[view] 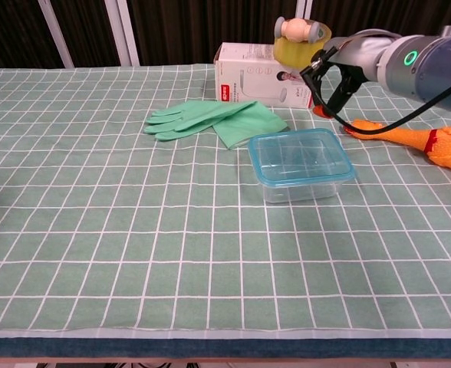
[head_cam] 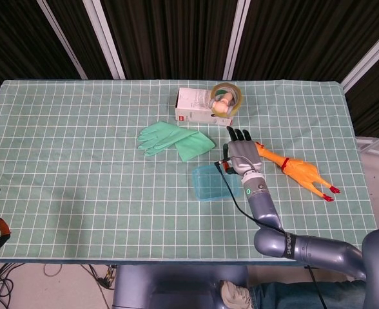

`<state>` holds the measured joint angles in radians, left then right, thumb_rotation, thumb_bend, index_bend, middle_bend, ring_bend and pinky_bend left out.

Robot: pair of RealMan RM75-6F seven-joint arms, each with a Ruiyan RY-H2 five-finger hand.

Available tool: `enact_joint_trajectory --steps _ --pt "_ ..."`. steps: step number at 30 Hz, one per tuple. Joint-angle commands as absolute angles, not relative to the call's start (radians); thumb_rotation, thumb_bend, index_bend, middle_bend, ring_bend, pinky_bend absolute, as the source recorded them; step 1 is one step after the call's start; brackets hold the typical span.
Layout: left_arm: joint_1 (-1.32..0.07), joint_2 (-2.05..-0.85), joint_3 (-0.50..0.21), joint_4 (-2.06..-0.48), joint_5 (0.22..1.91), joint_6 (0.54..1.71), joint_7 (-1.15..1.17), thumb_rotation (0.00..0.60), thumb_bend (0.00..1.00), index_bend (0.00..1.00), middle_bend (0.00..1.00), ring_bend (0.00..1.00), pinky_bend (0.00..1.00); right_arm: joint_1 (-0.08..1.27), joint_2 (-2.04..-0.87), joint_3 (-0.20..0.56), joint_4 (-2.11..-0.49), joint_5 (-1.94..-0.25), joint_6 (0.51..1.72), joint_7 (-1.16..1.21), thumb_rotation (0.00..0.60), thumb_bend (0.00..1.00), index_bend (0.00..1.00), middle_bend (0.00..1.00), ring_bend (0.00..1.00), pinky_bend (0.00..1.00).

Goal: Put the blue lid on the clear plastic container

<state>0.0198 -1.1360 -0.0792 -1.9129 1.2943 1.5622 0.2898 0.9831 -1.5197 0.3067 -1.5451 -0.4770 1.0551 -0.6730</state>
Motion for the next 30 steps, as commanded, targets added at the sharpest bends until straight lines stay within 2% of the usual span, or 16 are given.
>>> enact_joint_trajectory --steps 1,14,30 --pt "0.018 -1.136 -0.080 -1.912 1.289 1.559 0.291 0.600 0.76 0.10 0.00 0.00 0.00 0.983 -1.532 0.297 -1.529 -0.475 1.048 -0.670 0.600 0.55 0.61 0.00 0.00 0.00" --pt "0.015 -1.136 -0.084 -1.909 1.280 1.560 0.295 0.600 0.76 0.10 0.00 0.00 0.00 0.982 -1.577 0.281 -1.423 -0.473 0.999 -0.636 0.600 0.55 0.61 0.00 0.00 0.00" --pt "0.012 -1.135 -0.084 -1.910 1.277 1.561 0.296 0.600 0.76 0.10 0.00 0.00 0.00 0.978 -1.591 0.269 -1.393 -0.469 0.974 -0.628 0.600 0.55 0.61 0.00 0.00 0.00"
